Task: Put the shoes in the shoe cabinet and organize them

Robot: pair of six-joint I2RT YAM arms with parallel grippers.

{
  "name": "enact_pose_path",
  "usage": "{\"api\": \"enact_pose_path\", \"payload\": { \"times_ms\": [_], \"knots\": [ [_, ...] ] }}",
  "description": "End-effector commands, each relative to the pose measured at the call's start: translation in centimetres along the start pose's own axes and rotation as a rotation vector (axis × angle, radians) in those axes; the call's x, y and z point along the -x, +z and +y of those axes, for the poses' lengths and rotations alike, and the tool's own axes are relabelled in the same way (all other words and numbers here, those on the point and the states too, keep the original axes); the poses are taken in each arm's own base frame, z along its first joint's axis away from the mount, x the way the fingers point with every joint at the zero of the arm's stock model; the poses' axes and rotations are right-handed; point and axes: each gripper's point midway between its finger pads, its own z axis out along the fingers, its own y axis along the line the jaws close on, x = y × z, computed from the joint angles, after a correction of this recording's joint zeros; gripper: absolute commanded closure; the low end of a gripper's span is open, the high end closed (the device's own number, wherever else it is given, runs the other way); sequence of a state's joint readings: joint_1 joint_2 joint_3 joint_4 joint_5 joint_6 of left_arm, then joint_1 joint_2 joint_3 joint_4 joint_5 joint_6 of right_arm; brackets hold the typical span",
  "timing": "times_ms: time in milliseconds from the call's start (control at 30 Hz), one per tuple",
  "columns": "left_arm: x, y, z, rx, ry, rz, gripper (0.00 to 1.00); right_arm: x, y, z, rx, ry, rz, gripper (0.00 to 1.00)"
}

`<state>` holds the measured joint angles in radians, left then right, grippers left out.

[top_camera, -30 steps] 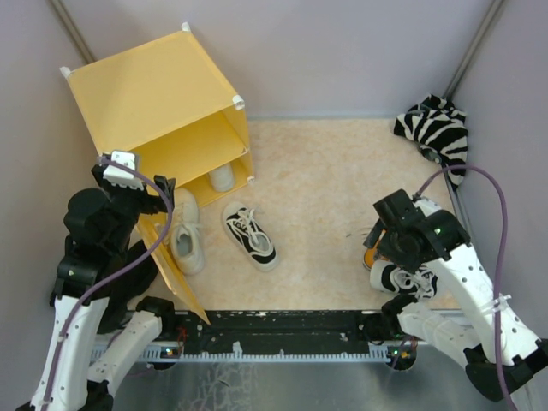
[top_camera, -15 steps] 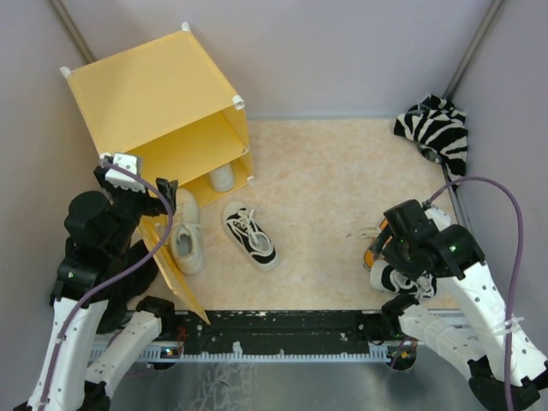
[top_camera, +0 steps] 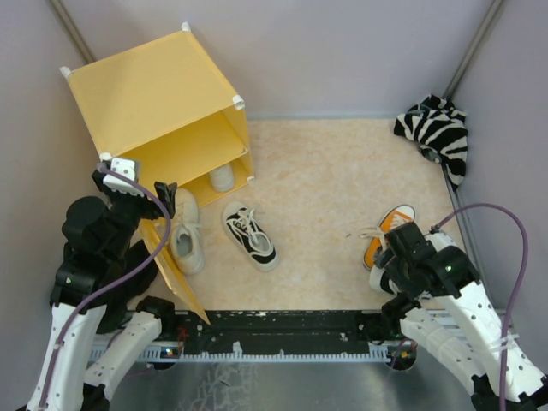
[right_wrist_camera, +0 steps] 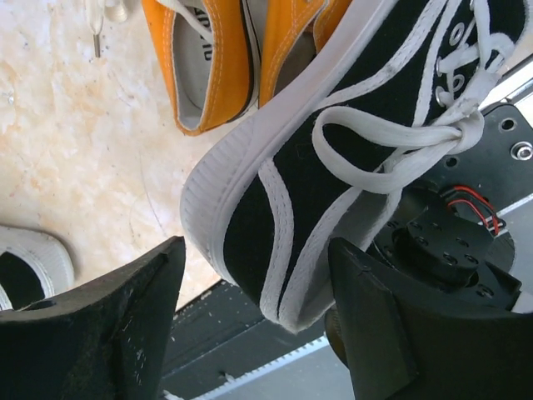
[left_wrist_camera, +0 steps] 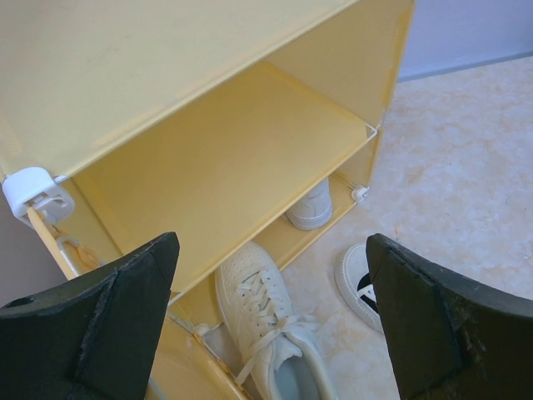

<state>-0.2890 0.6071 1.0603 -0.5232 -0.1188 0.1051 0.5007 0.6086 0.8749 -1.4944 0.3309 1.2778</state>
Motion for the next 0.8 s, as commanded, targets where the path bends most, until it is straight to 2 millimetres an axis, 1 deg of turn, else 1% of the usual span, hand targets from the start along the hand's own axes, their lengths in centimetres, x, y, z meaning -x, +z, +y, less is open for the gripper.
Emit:
{"api": "enact_pose_path", "payload": {
  "times_ms": [0, 100, 133, 233, 267, 367, 433, 500, 533, 600, 667, 733, 767],
  "knots": [
    [-0.4, 0.1, -0.1, 0.003, 0.007, 0.005, 0.01, 2.2, 0.5, 0.8, -0.02, 0.055, -0.106, 0.3],
    [-0.4, 0.2, 0.0, 0.008, 0.011, 0.008, 0.01, 3.3, 0.8, 1.8, -0.008, 0.01, -0.156, 0.33],
    [-0.4, 0.2, 0.1, 0.011, 0.013, 0.009, 0.01, 3.5, 1.0, 2.1, -0.012, -0.003, -0.167, 0.35],
    [-0.4, 0.2, 0.2, 0.018, 0.02, 0.012, 0.01, 3.4, 2.2, 2.6, -0.026, -0.028, -0.169, 0.41],
    [-0.4, 0.2, 0.3, 0.021, 0.02, 0.012, 0.01, 3.2, 2.6, 2.9, -0.019, -0.036, -0.163, 0.48],
    [-0.5, 0.0, 0.4, 0.026, 0.026, 0.013, 0.01, 2.4, 4.0, 3.6, 0.004, -0.058, -0.138, 0.75],
    [-0.6, -0.1, 0.4, 0.029, 0.029, 0.014, 0.01, 2.3, 4.4, 4.0, 0.017, -0.076, -0.14, 1.0],
    [-0.7, -0.2, 0.6, 0.035, 0.034, 0.015, 0.01, 3.0, 4.2, 4.8, 0.044, -0.107, -0.165, 1.0],
    [-0.8, -0.2, 0.6, 0.037, 0.035, 0.017, 0.01, 3.5, 3.8, 5.3, 0.055, -0.117, -0.179, 1.0],
    [-0.9, -0.2, 0.6, 0.039, 0.037, 0.02, 0.01, 5.0, 2.2, 7.2, 0.094, -0.17, -0.214, 1.0],
    [-0.8, -0.1, 0.7, 0.043, 0.038, 0.017, 0.01, 6.8, 0.2, 10.0, 0.137, -0.243, -0.246, 1.0],
    [-0.7, -0.1, 0.7, 0.043, 0.038, 0.017, 0.01, 7.9, -1.6, 13.3, 0.185, -0.339, -0.242, 1.0],
    [-0.7, 0.0, 0.6, 0.04, 0.038, 0.017, 0.01, 8.2, -2.5, 15.1, 0.211, -0.392, -0.238, 1.0]
  ]
}}
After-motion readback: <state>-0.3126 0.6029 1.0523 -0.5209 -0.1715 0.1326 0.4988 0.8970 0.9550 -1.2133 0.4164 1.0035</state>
